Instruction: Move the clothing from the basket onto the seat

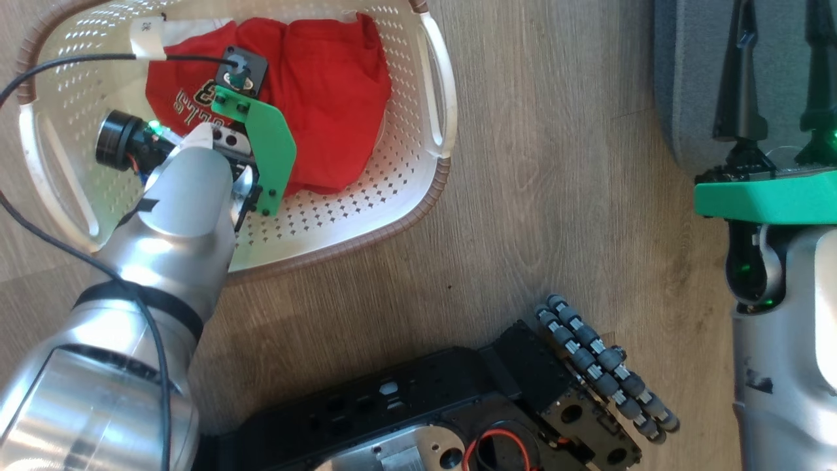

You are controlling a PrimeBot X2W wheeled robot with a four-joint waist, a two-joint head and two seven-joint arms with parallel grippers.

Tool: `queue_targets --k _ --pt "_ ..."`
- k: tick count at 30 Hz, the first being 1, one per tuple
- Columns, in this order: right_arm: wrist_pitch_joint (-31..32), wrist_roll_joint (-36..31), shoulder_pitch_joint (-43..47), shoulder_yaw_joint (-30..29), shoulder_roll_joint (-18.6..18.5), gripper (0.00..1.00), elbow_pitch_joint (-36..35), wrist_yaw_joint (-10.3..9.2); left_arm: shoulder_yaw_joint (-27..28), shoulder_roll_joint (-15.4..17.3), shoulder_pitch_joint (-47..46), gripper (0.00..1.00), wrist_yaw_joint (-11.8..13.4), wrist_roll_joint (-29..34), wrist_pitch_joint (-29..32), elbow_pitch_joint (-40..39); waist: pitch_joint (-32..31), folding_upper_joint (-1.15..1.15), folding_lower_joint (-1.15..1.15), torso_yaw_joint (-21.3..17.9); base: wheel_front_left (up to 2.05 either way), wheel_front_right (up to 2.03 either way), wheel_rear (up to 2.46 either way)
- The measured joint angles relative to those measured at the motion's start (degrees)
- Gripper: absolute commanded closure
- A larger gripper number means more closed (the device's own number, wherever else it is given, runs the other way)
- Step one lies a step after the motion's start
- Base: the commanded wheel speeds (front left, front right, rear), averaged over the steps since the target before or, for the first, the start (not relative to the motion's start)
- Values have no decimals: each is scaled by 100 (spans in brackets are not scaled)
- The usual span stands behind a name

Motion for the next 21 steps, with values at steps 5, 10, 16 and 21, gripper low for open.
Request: queue_targets --k 5,10,16,21 --pt "0 8 -1 -32 0 0 -2 0 -144 1 86 100 -118 -78 20 0 -10 0 0 13 0 0 0" --pt "-1 64 -32 -16 0 0 16 0 -110 1 78 100 -229 -344 -281 -121 -60 0 0 35 0 0 0" --pt "0 75 -143 -22 0 0 132 0 49 -1 96 100 -455 -1006 -977 -541 -286 0 0 156 0 0 0" --pt "0 -48 -103 -121 0 0 280 0 51 -10 439 100 -555 -1597 -1593 -911 -699 0 0 368 0 0 0"
